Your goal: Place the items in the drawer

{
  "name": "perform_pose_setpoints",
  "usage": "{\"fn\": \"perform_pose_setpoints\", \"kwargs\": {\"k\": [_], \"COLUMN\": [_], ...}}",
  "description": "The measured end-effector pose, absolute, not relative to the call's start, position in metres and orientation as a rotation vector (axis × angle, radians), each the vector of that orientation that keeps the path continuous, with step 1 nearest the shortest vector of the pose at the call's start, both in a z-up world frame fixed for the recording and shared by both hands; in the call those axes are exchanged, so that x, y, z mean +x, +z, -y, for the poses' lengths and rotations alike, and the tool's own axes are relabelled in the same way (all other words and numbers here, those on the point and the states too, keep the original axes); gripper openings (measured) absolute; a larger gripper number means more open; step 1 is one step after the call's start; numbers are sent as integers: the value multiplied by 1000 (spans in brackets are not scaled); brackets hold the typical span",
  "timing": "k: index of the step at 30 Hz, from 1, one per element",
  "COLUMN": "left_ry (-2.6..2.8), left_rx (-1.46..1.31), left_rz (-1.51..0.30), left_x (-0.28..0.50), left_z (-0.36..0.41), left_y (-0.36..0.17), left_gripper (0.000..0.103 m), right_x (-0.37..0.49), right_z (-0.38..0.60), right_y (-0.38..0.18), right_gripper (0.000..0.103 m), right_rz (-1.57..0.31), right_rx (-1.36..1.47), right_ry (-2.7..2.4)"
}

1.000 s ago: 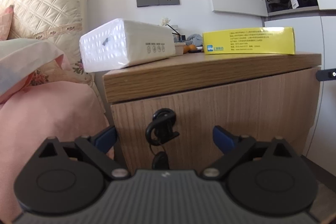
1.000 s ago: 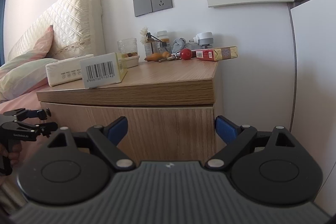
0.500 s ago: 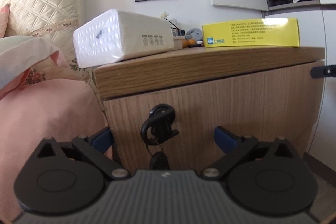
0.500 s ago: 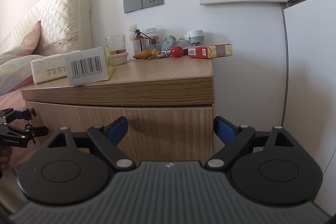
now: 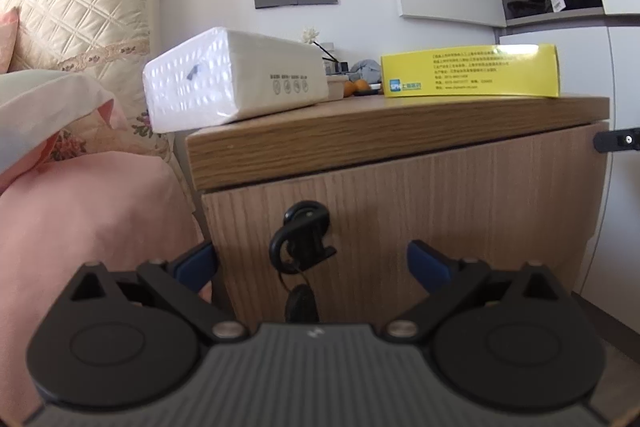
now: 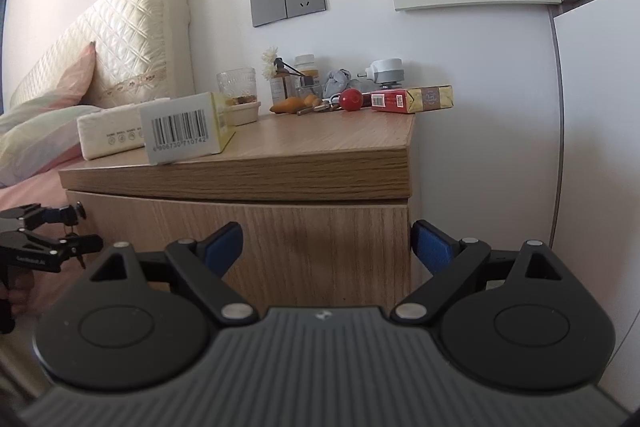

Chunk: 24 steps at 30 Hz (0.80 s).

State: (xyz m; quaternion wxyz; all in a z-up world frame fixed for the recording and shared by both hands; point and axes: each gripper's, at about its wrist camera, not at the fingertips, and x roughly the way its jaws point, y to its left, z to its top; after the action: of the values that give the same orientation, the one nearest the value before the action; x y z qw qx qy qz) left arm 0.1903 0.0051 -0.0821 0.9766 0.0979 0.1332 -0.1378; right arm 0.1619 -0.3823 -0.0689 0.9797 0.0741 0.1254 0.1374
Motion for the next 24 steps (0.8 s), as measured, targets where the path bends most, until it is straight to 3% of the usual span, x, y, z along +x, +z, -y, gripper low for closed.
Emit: {"fn": "perform_pose_setpoints", "kwargs": {"k": [5, 6, 8, 14, 24], "left_ry": [-292, -354, -392, -308, -184], "left_rx": [202, 211, 240, 227, 120], "left_rz": [-250, -236, -220, -250, -247], "left_x": [177, 170, 157, 150, 153], "left_z": [-4, -1, 12, 9, -20], "left_y": [-81, -80, -80, -84, -74], "left_gripper": [99, 93, 101, 99, 100], "right_x": [154, 152, 149, 127, 128], "right_z": [383, 383, 381, 332, 344], "right_y": [-67, -67, -66, -53, -43], "right_gripper": [95, 95, 95, 91, 91], "right_rz": [-250, -250, -249, -202, -184], "right_rx": [137, 136, 134, -35, 96], "right_ry": [292, 294, 293, 474, 326]}}
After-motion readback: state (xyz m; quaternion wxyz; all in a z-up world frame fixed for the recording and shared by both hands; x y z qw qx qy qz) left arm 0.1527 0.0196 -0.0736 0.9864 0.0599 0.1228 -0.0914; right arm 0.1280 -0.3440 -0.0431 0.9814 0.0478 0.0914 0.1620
